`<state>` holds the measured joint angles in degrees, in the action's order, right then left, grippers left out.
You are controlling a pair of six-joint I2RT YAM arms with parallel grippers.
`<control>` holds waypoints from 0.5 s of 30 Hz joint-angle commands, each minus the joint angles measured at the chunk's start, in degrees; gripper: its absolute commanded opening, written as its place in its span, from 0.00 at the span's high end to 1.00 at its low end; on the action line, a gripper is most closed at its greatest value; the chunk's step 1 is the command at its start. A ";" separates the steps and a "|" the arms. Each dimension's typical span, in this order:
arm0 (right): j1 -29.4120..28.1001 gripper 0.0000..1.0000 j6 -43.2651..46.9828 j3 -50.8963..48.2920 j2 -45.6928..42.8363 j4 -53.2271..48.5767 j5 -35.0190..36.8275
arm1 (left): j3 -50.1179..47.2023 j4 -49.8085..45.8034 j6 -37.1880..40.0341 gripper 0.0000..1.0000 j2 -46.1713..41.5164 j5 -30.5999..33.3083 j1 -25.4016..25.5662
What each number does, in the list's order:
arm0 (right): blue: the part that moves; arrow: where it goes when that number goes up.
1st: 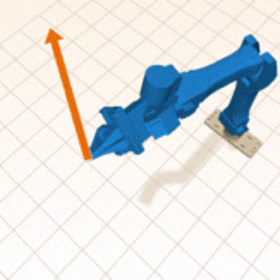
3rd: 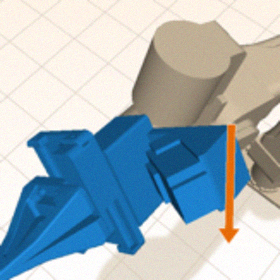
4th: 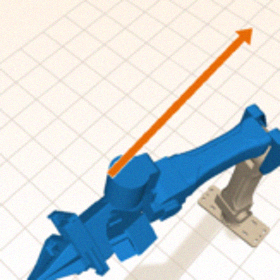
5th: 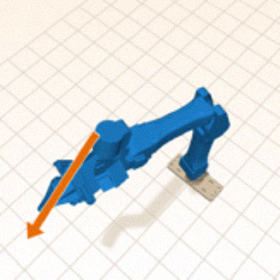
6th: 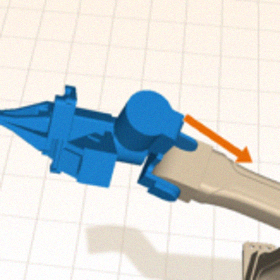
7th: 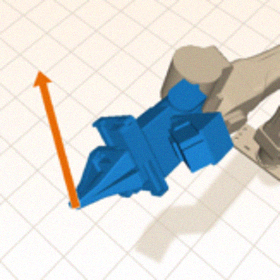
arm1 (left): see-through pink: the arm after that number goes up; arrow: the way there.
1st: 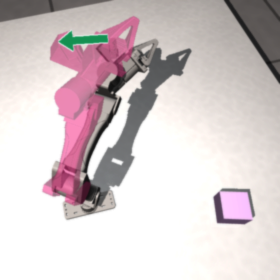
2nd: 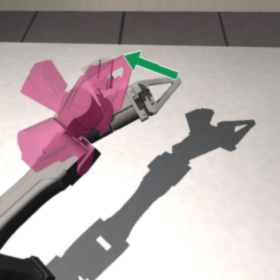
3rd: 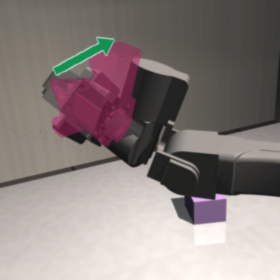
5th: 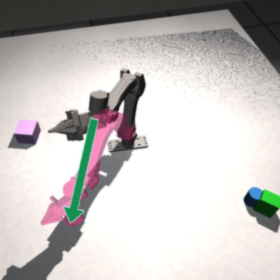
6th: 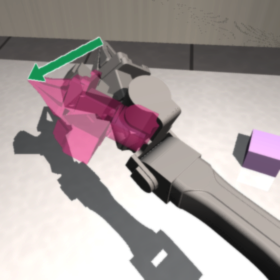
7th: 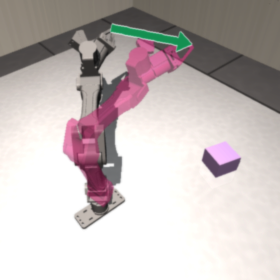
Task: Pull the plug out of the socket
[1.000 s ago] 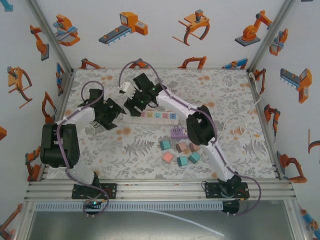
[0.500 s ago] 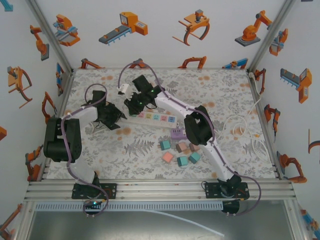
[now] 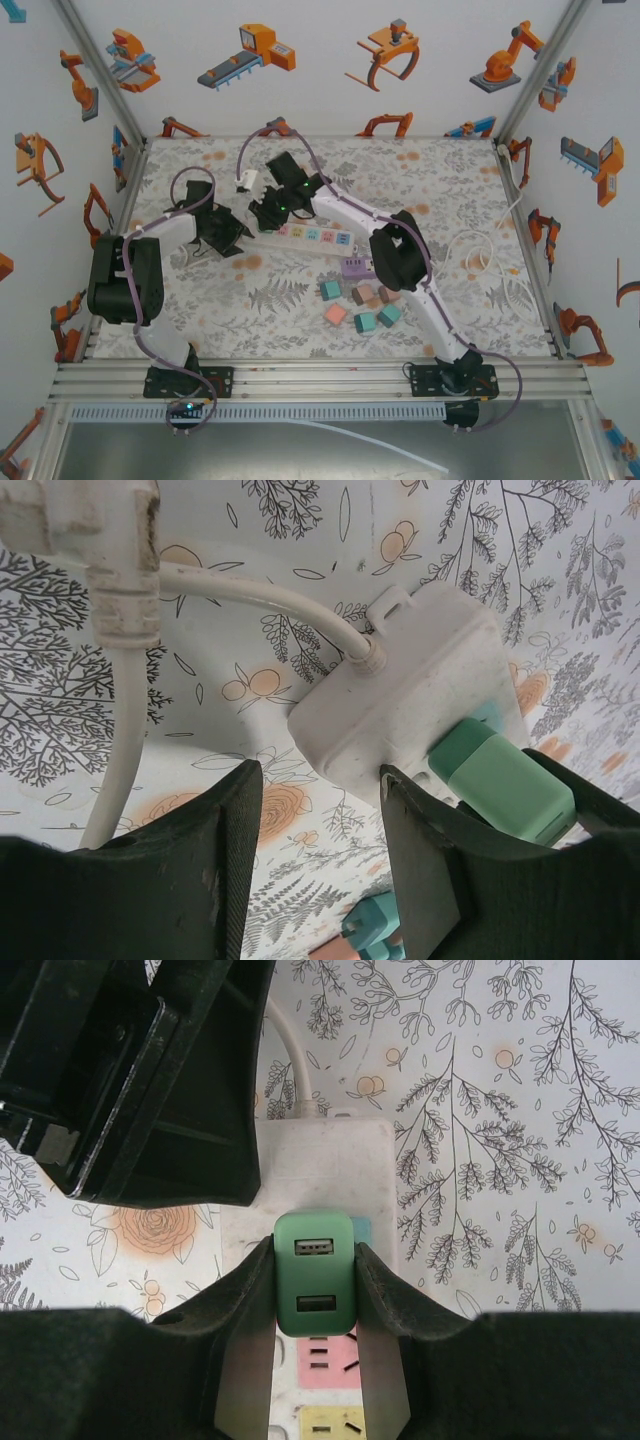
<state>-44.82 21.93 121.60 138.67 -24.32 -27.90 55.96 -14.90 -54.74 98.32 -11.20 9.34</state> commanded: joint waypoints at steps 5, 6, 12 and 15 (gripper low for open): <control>-1.34 0.93 -1.67 -2.51 -8.38 8.67 -6.60 | -3.73 -2.47 -1.74 0.51 1.43 5.03 0.68; -1.32 0.93 -2.01 -2.51 -8.66 9.12 -6.97 | -3.92 -2.41 -1.98 0.51 1.44 5.20 0.68; -1.07 0.95 -4.43 -3.03 -9.84 11.11 -7.61 | -4.55 -2.47 -2.56 0.51 0.37 6.09 0.68; -1.02 0.97 -5.64 -3.84 -11.22 12.10 -6.82 | -4.64 -2.75 -2.22 0.50 -0.76 6.35 0.68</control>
<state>-45.98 18.48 118.37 130.37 -15.14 -33.65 53.78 -12.58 -57.36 96.92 -10.17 9.65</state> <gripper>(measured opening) 0.335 0.496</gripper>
